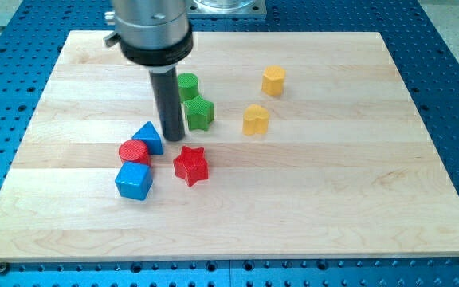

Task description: Make a group of green and yellow blocks

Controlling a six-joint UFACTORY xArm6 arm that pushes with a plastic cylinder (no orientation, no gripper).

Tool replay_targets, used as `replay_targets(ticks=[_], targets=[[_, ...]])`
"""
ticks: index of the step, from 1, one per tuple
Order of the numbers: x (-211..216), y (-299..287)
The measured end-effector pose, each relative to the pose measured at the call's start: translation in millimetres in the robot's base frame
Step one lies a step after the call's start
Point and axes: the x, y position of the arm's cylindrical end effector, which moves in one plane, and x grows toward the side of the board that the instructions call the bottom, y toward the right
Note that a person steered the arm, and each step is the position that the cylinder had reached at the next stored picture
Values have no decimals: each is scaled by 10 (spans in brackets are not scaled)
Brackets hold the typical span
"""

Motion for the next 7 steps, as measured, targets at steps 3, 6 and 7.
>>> replay_targets(ticks=[3, 6, 7], targets=[[524, -170], [-407, 807], [-551, 1085]])
